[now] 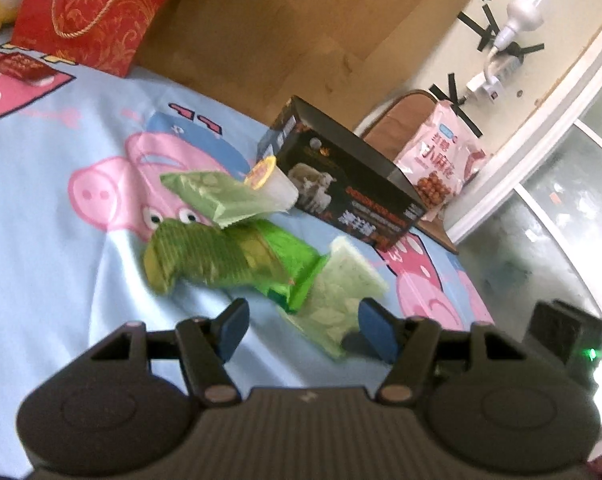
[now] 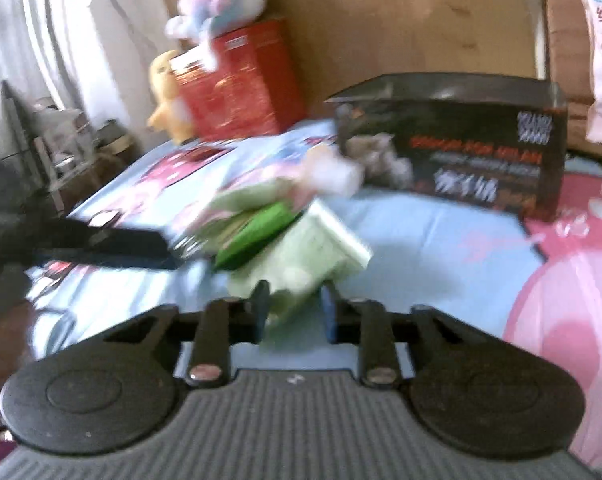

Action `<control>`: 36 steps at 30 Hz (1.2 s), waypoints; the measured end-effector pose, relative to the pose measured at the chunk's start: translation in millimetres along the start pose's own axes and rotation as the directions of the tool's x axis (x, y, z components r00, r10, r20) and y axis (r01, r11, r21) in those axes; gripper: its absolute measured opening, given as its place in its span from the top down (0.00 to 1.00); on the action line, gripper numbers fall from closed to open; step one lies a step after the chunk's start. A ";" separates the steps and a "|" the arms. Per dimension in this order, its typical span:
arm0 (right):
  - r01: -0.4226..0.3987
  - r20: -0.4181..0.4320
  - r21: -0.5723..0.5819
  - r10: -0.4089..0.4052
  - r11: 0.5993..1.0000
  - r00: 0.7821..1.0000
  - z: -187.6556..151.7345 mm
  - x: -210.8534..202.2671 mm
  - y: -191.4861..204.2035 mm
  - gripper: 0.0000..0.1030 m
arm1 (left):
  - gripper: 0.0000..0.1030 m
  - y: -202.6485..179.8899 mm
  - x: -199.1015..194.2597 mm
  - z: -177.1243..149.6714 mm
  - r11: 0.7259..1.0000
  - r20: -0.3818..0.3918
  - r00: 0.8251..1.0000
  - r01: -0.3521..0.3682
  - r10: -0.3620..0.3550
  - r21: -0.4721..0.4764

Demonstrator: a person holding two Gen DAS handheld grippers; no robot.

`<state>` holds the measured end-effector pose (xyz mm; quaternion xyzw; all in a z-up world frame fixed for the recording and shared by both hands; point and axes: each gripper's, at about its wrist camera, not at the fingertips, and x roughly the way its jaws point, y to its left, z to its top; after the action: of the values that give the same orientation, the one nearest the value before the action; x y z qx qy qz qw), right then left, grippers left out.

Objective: Organize snacks

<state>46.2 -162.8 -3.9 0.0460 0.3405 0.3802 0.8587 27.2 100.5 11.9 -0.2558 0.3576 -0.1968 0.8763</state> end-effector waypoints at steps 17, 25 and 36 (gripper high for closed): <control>0.044 0.135 0.133 -0.062 0.990 0.989 29.1 -7.1 -50.5 0.72 | 0.40 -10.6 9.6 -12.4 0.999 -0.055 0.998 0.011 -0.014 -0.041; -0.063 0.060 0.155 0.055 0.986 0.997 13.3 3.7 -51.5 0.73 | 0.43 -17.3 37.8 -10.1 0.999 -0.110 0.994 0.002 -0.008 -0.050; 0.011 0.084 -0.073 -0.005 0.997 0.996 -22.1 -46.1 -17.2 0.41 | 0.44 -29.2 50.5 -7.9 1.000 -0.150 0.988 0.022 -0.021 0.003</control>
<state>21.2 -210.5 -1.2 0.0287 0.2902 0.3867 0.8749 50.5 48.3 -2.3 -0.2421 0.4195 -0.2256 0.8453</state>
